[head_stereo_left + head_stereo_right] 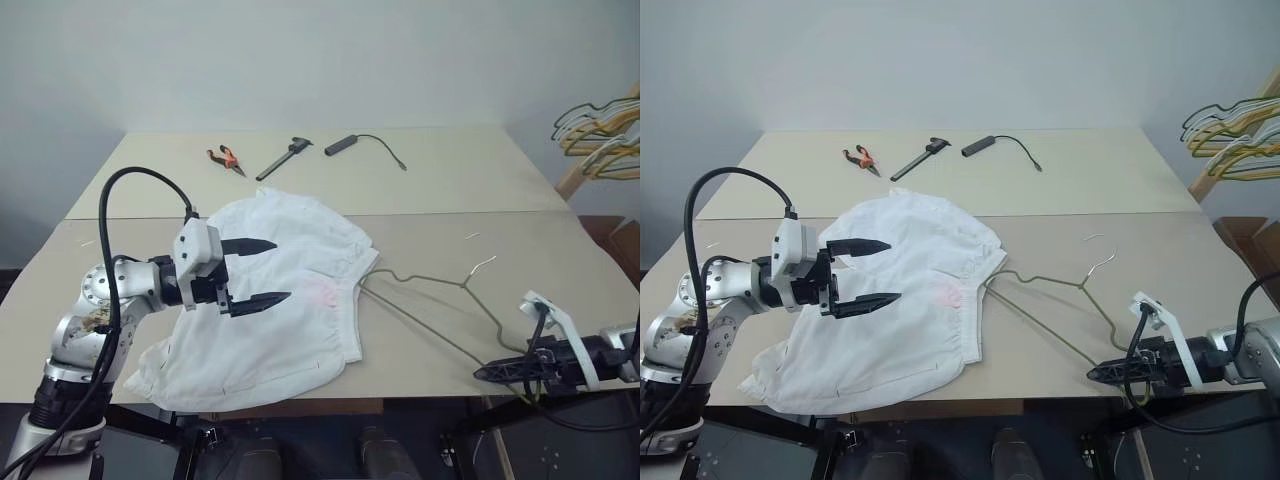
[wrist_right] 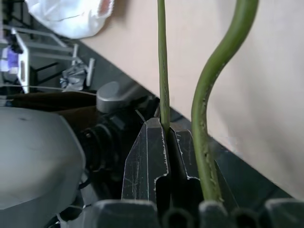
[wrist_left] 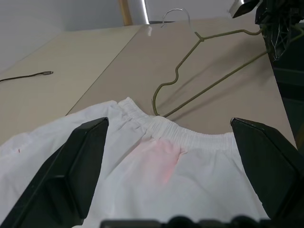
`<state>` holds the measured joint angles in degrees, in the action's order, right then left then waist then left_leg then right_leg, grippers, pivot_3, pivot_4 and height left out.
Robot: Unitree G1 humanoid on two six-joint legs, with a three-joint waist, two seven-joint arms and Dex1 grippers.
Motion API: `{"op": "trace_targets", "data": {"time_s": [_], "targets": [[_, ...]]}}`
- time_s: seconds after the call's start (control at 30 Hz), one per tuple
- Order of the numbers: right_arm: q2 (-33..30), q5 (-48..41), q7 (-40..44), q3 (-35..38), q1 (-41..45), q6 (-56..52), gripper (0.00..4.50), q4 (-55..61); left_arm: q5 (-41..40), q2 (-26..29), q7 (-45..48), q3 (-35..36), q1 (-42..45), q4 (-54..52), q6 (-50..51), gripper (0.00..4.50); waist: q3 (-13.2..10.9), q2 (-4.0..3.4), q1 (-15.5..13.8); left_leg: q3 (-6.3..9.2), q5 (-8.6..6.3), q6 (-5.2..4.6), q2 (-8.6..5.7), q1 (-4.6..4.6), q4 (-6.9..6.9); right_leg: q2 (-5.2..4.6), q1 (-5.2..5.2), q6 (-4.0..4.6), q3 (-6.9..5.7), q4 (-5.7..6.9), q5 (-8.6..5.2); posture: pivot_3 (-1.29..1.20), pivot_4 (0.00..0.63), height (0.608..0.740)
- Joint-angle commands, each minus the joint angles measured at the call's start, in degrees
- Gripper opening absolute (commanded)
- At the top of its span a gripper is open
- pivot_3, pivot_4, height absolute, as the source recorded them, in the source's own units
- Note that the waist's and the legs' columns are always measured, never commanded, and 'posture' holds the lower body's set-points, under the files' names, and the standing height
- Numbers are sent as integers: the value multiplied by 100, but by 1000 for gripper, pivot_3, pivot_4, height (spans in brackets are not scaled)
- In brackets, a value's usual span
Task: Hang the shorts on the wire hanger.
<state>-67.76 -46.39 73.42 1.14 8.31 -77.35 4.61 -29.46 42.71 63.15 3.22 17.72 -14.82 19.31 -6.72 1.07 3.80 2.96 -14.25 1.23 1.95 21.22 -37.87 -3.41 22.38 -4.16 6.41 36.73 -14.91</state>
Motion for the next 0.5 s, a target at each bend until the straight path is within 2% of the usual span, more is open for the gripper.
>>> {"op": "trace_targets", "data": {"time_s": [0.03,0.33,0.5], "targets": [[-50,-225,15,222,28,-104,0,160,-39,62,16,86,37,-79,1,4478,0,0,0,0,0,0,0,0,0,0,0,0,-1,-1,0,-15,88,740],[-78,-384,-17,-21,-63,-214,0,581,-19,69,-1,97,5,-106,0,4478,-2,4,-5,1,0,0,1,0,0,0,0,0,-1,-1,0,-4,90,740],[362,-262,-358,-266,274,-328,0,418,-3,70,-17,96,-8,-119,-11,4478,-7,13,6,1,0,0,1,0,0,0,1,0,-1,-1,0,7,88,740]]}}
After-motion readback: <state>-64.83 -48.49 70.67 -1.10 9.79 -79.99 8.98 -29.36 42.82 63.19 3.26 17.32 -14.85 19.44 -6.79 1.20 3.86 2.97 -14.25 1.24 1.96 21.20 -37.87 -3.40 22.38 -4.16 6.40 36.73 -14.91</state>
